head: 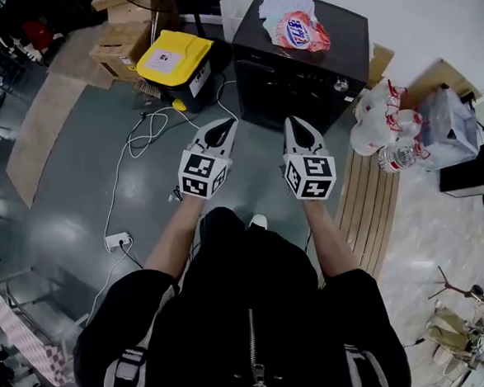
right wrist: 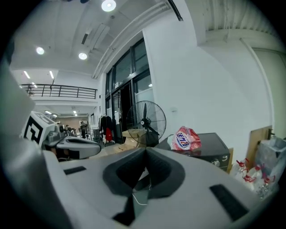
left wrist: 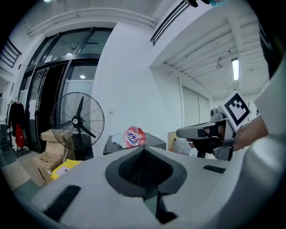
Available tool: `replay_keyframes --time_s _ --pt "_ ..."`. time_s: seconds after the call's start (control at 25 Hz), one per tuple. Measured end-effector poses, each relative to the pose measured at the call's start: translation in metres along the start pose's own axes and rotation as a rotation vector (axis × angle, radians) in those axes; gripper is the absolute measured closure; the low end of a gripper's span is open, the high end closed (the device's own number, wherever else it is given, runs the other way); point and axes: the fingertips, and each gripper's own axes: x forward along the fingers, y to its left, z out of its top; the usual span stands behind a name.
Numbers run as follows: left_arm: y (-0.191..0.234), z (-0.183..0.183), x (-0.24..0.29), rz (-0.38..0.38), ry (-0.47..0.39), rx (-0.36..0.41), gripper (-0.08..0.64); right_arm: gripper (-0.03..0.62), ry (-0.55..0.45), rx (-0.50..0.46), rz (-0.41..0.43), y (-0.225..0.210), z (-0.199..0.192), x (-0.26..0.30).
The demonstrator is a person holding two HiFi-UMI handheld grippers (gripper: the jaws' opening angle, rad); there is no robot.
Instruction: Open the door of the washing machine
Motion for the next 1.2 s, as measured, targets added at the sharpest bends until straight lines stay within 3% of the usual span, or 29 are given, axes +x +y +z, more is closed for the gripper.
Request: replay_keyframes --time_s 0.24,0.44,0.64,0.92,1.2 --pt "0.032 -0.002 0.034 0.010 0.002 -0.007 0.554 0.598 0.027 0.016 0.008 -0.011 -0.011 0.042" --pt "0.072 -0.001 0.078 -0.031 0.002 0.000 0.555 0.597 0.049 0.030 -0.023 -0.021 -0.017 0.093" --pt "0.122 -0.001 0.134 -0.107 0.012 0.016 0.555 0.550 0.077 0.056 -0.072 -0.030 -0.024 0.158" --pt "0.193 -0.009 0.205 -0.242 0.043 0.039 0.555 0.511 0.117 0.141 -0.206 -0.043 -0.033 0.245" --pt "0.243 -0.042 0.248 -0.348 0.108 0.008 0.555 0.452 0.235 0.281 -0.302 -0.048 -0.076 0.305"
